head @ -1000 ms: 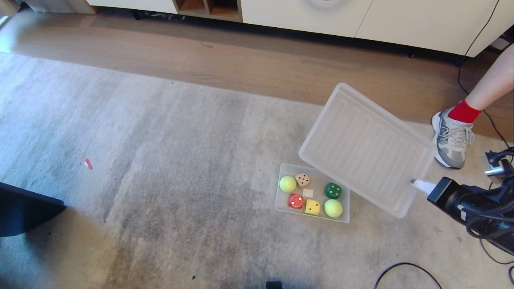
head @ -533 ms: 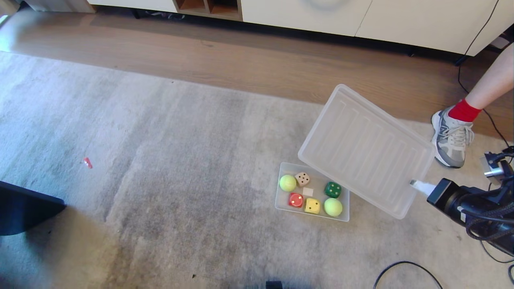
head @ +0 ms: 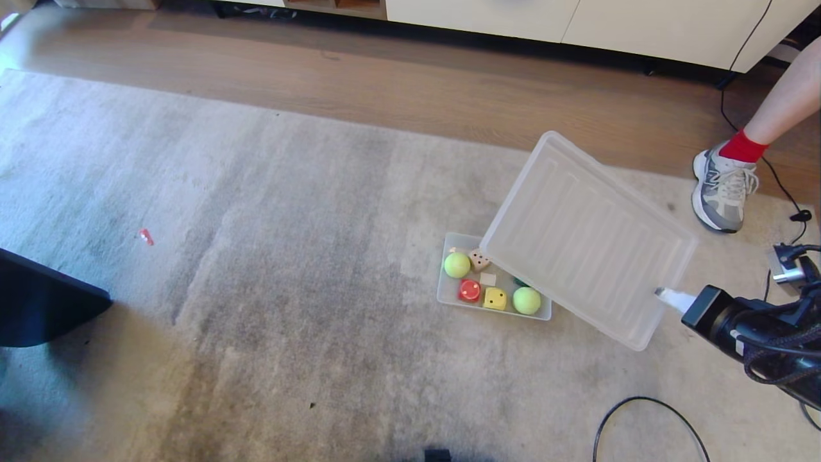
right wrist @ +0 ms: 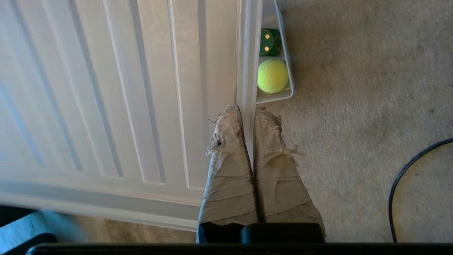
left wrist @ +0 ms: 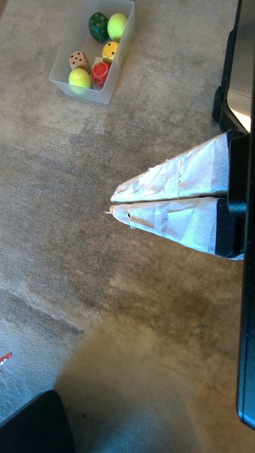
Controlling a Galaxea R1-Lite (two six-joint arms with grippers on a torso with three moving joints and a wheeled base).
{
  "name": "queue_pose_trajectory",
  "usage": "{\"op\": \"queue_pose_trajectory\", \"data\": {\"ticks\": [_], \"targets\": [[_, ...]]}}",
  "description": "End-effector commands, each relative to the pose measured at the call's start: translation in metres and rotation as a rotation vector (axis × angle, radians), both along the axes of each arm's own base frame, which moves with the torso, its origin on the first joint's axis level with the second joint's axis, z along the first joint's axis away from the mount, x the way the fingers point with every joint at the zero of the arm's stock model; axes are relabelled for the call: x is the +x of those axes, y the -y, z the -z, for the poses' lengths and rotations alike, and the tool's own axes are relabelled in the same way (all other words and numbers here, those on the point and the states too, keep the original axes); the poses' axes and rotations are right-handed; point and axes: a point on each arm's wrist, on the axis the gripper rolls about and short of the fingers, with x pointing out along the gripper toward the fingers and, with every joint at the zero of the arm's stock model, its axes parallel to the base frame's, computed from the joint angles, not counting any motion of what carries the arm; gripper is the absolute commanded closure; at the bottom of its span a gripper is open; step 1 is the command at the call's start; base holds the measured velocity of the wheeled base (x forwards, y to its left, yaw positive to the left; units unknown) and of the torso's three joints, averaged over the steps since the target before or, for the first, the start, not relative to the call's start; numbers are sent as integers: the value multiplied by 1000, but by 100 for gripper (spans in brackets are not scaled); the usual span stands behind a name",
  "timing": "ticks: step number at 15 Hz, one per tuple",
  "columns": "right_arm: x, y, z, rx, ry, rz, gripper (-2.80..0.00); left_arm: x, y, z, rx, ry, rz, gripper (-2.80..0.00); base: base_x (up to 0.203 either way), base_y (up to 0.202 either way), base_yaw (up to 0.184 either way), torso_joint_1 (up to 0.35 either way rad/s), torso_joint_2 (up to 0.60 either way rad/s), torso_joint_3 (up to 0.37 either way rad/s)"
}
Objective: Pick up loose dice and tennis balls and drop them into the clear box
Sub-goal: Close the lid
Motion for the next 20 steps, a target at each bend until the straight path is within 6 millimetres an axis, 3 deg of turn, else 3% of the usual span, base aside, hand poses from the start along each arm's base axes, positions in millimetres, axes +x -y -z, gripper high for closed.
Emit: {"op": "queue_pose_trajectory", "data": {"ticks": [1,7,20], "targets": [[0,0,-1,2,9,-1,0,0,0,0,-5,-1,-3,0,0,0,0,0,0,0],[0,0,-1,0,7,-3,0,0,0,0,-5,1,-6,0,0,0,0,1,0,-23],[2,-8,4,-1,-16,-37,0,0,0,0,-1,1,-4,0,0,0,0,3,2,-195]]}}
